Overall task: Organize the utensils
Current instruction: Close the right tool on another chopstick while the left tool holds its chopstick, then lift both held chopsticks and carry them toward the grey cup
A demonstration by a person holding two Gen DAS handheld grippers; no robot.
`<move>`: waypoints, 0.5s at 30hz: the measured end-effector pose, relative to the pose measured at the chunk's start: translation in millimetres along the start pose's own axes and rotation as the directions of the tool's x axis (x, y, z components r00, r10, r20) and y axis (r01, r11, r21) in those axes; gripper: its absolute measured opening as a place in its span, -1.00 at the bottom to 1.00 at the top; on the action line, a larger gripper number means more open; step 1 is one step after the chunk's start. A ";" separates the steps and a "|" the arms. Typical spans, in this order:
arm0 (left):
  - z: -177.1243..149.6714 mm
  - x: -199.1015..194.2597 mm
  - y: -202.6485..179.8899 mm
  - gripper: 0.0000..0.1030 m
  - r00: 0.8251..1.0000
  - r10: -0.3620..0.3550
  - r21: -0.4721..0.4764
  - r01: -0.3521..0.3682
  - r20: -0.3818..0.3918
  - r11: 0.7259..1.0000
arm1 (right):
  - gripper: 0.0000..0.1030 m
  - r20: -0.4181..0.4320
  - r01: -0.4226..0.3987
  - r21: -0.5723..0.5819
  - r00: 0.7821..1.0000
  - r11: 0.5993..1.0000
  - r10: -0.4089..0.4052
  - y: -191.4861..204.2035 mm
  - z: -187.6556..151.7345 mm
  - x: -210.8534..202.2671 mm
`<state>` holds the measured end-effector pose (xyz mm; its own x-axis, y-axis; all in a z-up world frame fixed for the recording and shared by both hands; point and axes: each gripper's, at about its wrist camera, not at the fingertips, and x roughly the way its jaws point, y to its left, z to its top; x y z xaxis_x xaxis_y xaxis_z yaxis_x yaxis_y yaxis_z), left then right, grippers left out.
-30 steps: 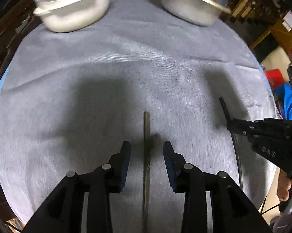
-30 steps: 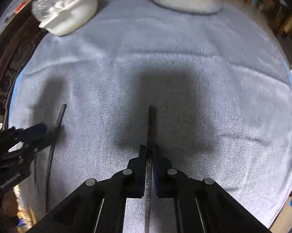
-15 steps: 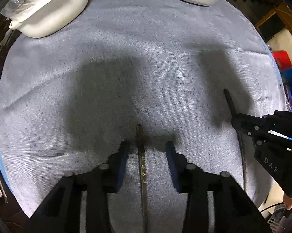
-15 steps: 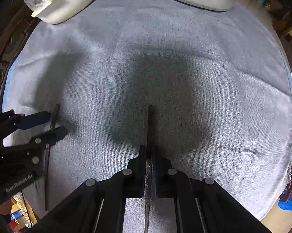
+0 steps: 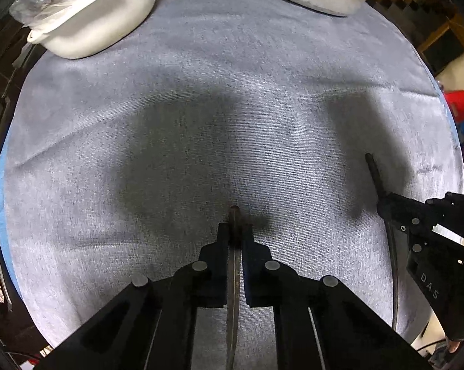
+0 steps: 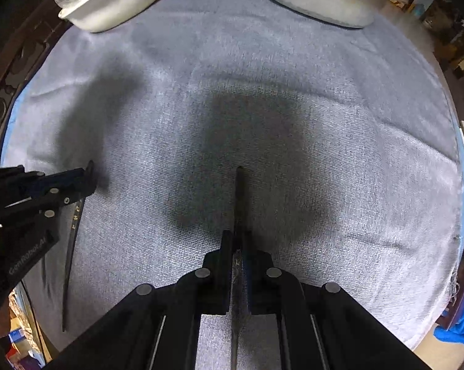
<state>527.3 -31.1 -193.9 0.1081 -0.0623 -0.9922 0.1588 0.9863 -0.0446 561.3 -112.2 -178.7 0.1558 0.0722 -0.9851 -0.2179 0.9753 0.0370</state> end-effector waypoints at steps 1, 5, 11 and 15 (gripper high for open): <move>-4.0 -1.7 2.1 -0.86 1.000 0.002 -0.010 -0.002 0.005 1.000 | -0.86 0.008 -0.003 0.002 1.000 1.000 0.003 -0.3 -2.1 -0.3; -12.8 -4.1 3.9 -0.86 1.000 0.015 -0.048 -0.014 0.020 0.999 | -0.87 0.035 -0.001 0.021 0.999 1.000 0.001 -1.0 -8.3 -2.0; -34.1 -8.4 11.3 -0.86 0.999 0.021 -0.118 -0.017 0.029 0.993 | -0.87 0.081 -0.025 0.068 0.997 0.997 0.019 -13.9 -30.7 -9.6; -43.7 -9.7 27.0 -0.86 0.998 0.028 -0.163 -0.019 0.051 0.986 | -0.88 0.108 -0.034 0.089 0.994 0.995 0.025 -21.4 -50.1 -14.3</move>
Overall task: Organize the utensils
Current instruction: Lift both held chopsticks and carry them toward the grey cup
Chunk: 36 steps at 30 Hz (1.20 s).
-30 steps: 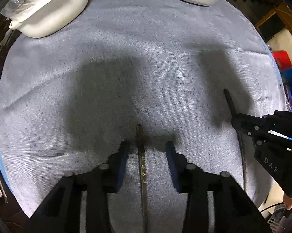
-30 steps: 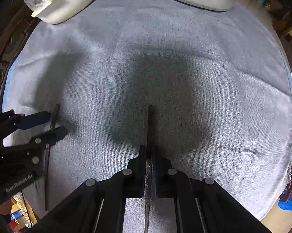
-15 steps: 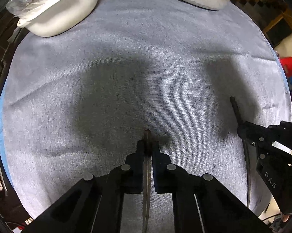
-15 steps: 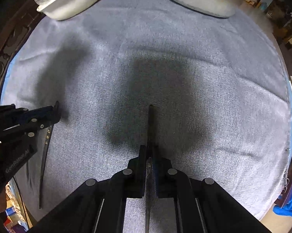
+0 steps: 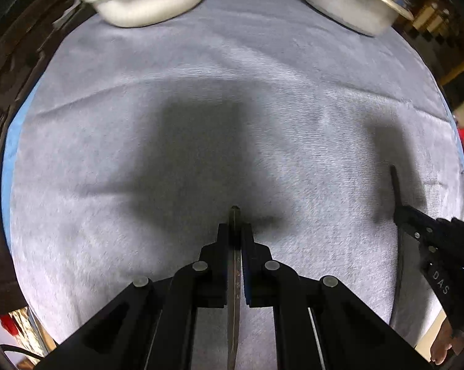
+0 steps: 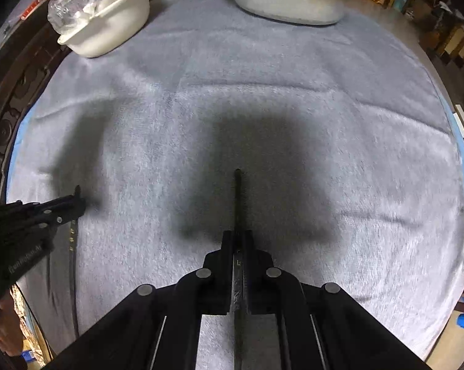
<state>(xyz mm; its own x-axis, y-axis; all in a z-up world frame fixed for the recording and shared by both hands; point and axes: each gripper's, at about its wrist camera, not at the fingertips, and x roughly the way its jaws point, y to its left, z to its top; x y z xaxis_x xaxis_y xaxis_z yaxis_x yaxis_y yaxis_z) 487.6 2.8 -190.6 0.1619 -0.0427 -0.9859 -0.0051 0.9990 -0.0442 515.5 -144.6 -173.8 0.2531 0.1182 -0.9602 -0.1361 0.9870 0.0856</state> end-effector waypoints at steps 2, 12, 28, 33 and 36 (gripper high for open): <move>-4.3 -4.7 5.9 -0.86 1.000 -0.006 -0.015 0.006 0.024 1.000 | -0.88 0.016 -0.015 0.026 1.000 1.000 0.015 -7.7 -10.8 -5.4; -42.3 -56.4 25.2 -0.86 0.983 -0.023 -0.077 0.037 0.182 0.996 | -0.88 0.165 -0.072 0.124 0.985 0.990 0.051 -57.4 -63.5 -53.5; -119.3 -167.4 30.9 -0.86 0.865 0.020 -0.097 0.033 0.501 0.995 | -0.88 0.478 -0.085 0.139 0.878 0.987 0.008 -44.1 -113.6 -161.9; -146.7 -198.3 24.4 -0.86 0.820 0.035 -0.090 0.020 0.571 0.996 | -0.88 0.532 -0.091 0.149 0.847 0.985 -0.002 -38.9 -135.5 -174.6; -157.4 -207.6 20.8 -0.86 0.799 0.037 -0.083 0.017 0.600 0.996 | -0.88 0.561 -0.094 0.154 0.828 0.984 -0.009 -38.2 -151.1 -186.5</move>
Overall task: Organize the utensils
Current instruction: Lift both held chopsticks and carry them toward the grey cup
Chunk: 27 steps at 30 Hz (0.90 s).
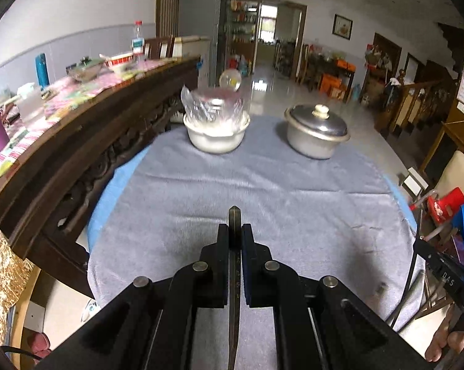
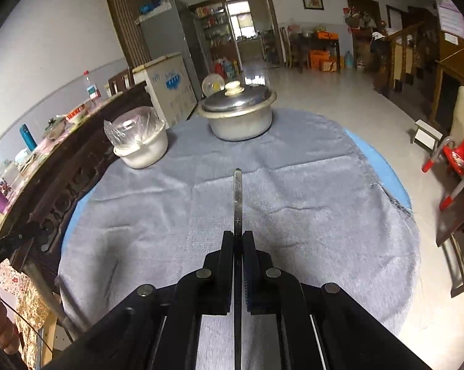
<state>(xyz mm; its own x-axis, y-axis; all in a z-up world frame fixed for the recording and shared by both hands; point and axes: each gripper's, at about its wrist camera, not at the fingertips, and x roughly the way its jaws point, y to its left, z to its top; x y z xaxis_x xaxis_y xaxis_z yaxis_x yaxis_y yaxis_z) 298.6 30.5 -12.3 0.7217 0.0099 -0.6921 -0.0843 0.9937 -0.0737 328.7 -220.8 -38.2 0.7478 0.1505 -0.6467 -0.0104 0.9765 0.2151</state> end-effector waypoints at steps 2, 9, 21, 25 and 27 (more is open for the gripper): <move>-1.5 -10.4 -2.1 -0.86 1.000 -0.004 0.004 0.004 0.023 1.000 | -0.88 0.022 -0.002 0.002 1.000 1.000 0.002 0.1 -5.1 -10.4; -5.9 -36.6 -6.5 -0.86 0.997 -0.024 0.001 0.024 0.071 1.000 | -0.88 0.078 -0.022 0.009 0.997 1.000 0.021 2.4 -18.0 -42.4; -11.8 -63.0 -10.8 -0.86 0.993 -0.046 -0.001 0.047 0.113 0.999 | -0.88 0.165 -0.042 0.011 0.986 0.999 0.039 7.0 -24.7 -83.2; -13.3 -68.5 -11.3 -0.86 0.991 -0.061 -0.003 0.062 0.116 0.998 | -0.88 0.185 -0.061 0.008 0.981 0.998 0.058 9.1 -27.4 -93.5; -12.9 -72.6 -11.2 -0.86 0.990 -0.071 -0.005 0.072 0.124 0.997 | -0.88 0.199 -0.073 0.006 0.978 0.997 0.071 10.6 -28.1 -99.7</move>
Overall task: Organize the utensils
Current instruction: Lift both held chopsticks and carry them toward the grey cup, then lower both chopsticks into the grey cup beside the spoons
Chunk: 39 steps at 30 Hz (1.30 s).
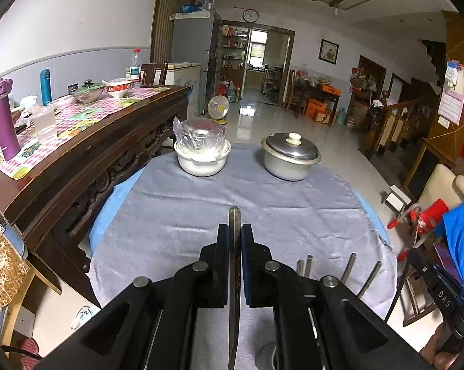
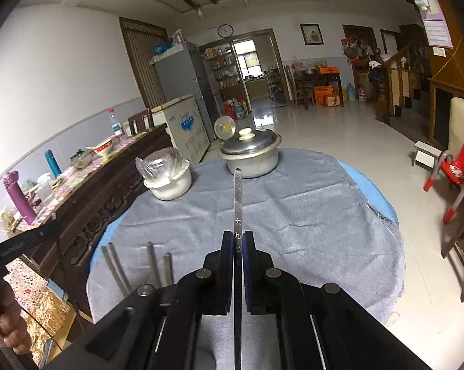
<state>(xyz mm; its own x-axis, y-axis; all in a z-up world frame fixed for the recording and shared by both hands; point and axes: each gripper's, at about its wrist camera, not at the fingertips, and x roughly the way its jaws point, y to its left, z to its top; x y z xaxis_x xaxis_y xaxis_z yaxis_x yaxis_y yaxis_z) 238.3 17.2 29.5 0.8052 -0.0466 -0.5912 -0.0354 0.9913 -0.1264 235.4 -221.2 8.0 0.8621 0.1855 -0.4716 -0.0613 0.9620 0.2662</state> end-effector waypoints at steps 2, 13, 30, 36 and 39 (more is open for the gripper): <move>1.1 -4.9 0.2 -0.86 1.000 -0.016 -0.007 0.016 0.007 1.000 | -0.88 0.018 -0.013 0.001 1.000 1.000 0.013 2.2 1.1 -6.9; -1.8 -33.4 1.4 -0.86 0.991 -0.129 -0.047 0.131 0.046 0.990 | -0.88 0.110 -0.116 0.033 0.988 0.993 0.111 12.9 -9.9 -28.8; -7.7 -55.1 -1.9 -0.85 0.943 -0.241 -0.095 0.268 0.229 0.959 | -0.88 0.256 -0.209 0.044 0.948 0.977 0.191 25.9 -21.1 -36.4; -10.8 -50.1 -3.1 -0.85 0.921 -0.236 -0.117 0.283 0.310 0.952 | -0.88 0.292 -0.211 0.054 0.938 0.976 0.187 28.7 -23.1 -33.1; -14.7 -44.5 -4.0 -0.85 0.909 -0.233 -0.135 0.294 0.346 0.946 | -0.88 0.310 -0.196 0.048 0.935 0.979 0.172 31.0 -26.5 -30.1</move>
<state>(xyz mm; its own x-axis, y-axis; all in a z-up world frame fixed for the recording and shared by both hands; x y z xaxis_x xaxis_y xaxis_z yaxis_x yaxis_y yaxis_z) 193.9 13.6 44.5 0.9448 -0.2308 -0.2327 0.1232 0.9080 -0.4004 194.2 -191.6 8.1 0.9517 0.2762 -0.1344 -0.2045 0.8962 0.3937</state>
